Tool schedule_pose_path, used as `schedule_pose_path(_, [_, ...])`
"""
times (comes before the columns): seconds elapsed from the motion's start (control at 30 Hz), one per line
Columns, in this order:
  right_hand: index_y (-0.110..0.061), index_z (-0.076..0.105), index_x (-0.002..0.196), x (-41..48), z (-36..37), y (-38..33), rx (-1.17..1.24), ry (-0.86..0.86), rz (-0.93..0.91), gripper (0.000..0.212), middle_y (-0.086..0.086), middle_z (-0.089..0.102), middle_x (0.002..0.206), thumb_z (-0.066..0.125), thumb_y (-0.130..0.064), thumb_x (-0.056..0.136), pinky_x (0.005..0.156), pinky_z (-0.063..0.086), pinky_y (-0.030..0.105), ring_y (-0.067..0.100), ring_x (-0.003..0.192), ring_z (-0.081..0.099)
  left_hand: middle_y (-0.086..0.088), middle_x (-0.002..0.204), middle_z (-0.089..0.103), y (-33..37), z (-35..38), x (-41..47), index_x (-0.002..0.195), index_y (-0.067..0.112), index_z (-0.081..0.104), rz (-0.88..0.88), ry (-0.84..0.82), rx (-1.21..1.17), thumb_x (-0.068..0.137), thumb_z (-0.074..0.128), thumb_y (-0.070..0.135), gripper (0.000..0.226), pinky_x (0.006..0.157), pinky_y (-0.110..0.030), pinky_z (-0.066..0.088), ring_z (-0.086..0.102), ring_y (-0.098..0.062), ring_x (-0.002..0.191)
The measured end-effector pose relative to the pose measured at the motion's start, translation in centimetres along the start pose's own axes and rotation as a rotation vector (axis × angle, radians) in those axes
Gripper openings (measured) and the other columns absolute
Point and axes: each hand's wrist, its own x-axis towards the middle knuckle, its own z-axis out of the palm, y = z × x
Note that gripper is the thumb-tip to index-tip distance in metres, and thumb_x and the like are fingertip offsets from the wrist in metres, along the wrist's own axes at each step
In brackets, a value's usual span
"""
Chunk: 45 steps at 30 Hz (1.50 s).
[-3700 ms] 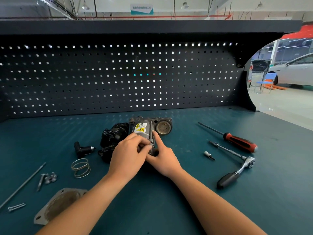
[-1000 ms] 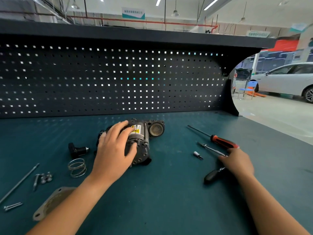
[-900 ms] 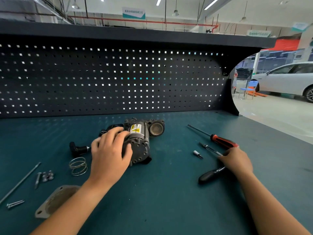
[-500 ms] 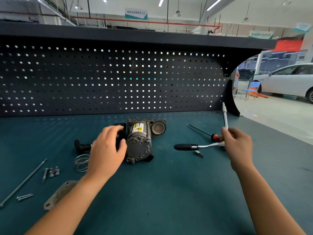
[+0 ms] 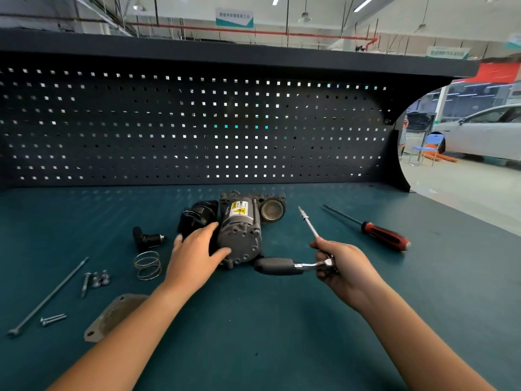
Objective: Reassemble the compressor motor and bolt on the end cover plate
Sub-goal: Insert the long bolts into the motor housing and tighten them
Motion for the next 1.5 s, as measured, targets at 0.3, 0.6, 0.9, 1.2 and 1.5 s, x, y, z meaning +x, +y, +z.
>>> schedule_pose_path(0.3, [-0.003, 0.059, 0.082, -1.1, 1.7, 1.3, -0.074, -0.116, 0.089, 0.016, -0.001, 0.043, 0.043, 0.052, -0.012, 0.094, 0.035, 0.032, 0.019, 0.008, 0.035, 0.038, -0.001, 0.124, 0.063, -0.5, 0.4, 0.3, 0.133, 0.024, 0.051, -0.031, 0.019, -0.019, 0.086, 0.061, 0.044, 0.053, 0.108, -0.039, 0.025, 0.055, -0.022, 0.117])
schedule_pose_path(0.6, [-0.004, 0.052, 0.069, 0.7, -0.5, 1.7, -0.661, -0.009, -0.054, 0.024, 0.007, 0.042, 0.056, 0.055, -0.014, 0.091, 0.046, 0.033, 0.024, 0.016, 0.047, 0.037, 0.003, 0.134, 0.055, -1.3, 0.0, 0.4, 0.139, 0.027, 0.042, 0.004, -0.092, 0.011, 0.086, 0.062, 0.043, 0.059, 0.11, -0.048, 0.023, 0.048, -0.018, 0.126])
schedule_pose_path(0.9, [-0.002, 0.065, 0.078, 2.4, -2.9, 1.4, -1.365, 0.195, -0.231, 0.03, 0.008, 0.059, 0.078, 0.053, -0.027, 0.091, 0.064, 0.039, 0.028, 0.027, 0.079, 0.051, 0.01, 0.148, 0.036, -2.1, 0.4, 0.2, 0.14, 0.025, 0.039, 0.09, -0.115, 0.22, 0.09, 0.047, 0.054, 0.059, 0.111, -0.049, 0.014, 0.022, -0.005, 0.14])
schedule_pose_path(1.2, [-0.013, 0.051, 0.131, 2.0, 0.6, 1.4, -1.336, 0.139, -0.558, 0.05, 0.006, 0.056, 0.125, 0.056, -0.04, 0.09, 0.091, 0.04, 0.029, 0.021, 0.115, 0.051, 0.011, 0.149, 0.032, -2.9, -0.2, 0.5, 0.135, 0.024, 0.047, 0.157, -0.2, 0.278, 0.094, 0.041, 0.051, 0.049, 0.111, -0.045, 0.019, 0.016, -0.005, 0.141])
schedule_pose_path(1.5, [-0.016, 0.021, 0.144, 4.7, 6.5, 4.4, -1.327, -0.101, -0.332, 0.099, 0.003, 0.052, 0.133, 0.065, -0.065, 0.071, 0.088, 0.043, 0.034, 0.023, 0.122, 0.048, 0.016, 0.142, 0.041, -3.0, 0.0, 0.5, 0.128, 0.028, 0.053, 0.142, -0.169, 0.217, 0.094, 0.041, 0.051, 0.043, 0.109, -0.048, 0.021, 0.023, -0.002, 0.137])
